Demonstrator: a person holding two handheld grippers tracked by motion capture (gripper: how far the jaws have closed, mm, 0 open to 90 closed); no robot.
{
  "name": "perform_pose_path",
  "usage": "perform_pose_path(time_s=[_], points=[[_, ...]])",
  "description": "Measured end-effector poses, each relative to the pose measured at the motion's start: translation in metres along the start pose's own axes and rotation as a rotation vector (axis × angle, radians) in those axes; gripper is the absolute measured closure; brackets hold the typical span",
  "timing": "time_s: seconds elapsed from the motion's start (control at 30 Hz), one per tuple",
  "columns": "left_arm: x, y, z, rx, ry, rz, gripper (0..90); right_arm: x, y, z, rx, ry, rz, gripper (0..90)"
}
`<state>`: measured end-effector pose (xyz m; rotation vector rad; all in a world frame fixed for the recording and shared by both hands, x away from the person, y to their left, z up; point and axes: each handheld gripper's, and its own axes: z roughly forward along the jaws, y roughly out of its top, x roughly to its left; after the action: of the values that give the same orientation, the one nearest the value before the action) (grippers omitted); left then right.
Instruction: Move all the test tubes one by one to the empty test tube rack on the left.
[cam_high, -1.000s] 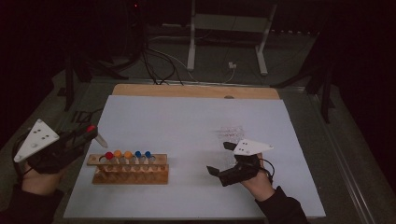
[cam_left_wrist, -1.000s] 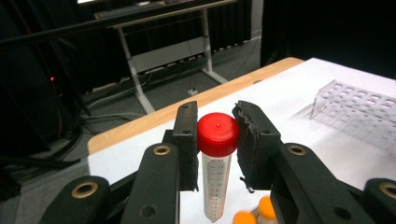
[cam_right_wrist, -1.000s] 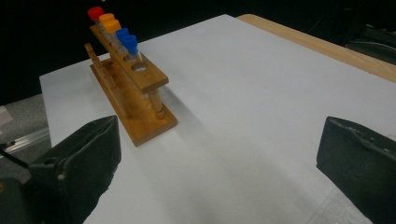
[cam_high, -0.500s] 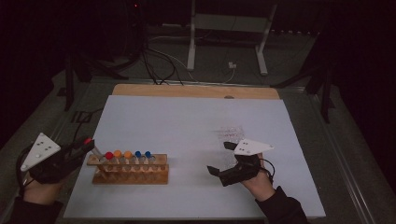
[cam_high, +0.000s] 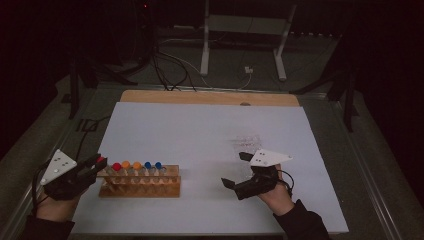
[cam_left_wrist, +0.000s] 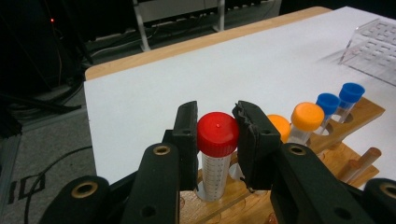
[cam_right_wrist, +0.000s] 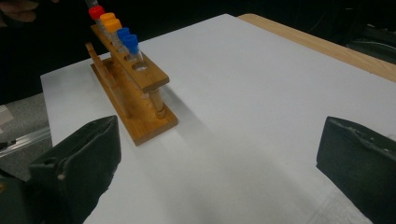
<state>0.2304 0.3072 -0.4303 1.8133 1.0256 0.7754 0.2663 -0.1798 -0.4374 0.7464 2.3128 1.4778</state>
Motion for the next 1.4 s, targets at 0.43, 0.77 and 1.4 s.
perform_pose_path(time_s=[0.43,0.77,1.4], points=[[-0.001,-0.015,0.012,0.054,0.000,-0.009,71.8,-0.001,-0.001,-0.001,-0.001,0.001,-0.002,0.0],[-0.001,-0.012,0.009,0.043,0.008,-0.008,69.6,0.000,-0.001,-0.001,0.002,0.003,-0.004,0.0],[-0.054,0.018,-0.007,-0.069,-0.284,0.032,8.0,-0.004,-0.008,-0.010,-0.007,-0.016,0.009,0.0]])
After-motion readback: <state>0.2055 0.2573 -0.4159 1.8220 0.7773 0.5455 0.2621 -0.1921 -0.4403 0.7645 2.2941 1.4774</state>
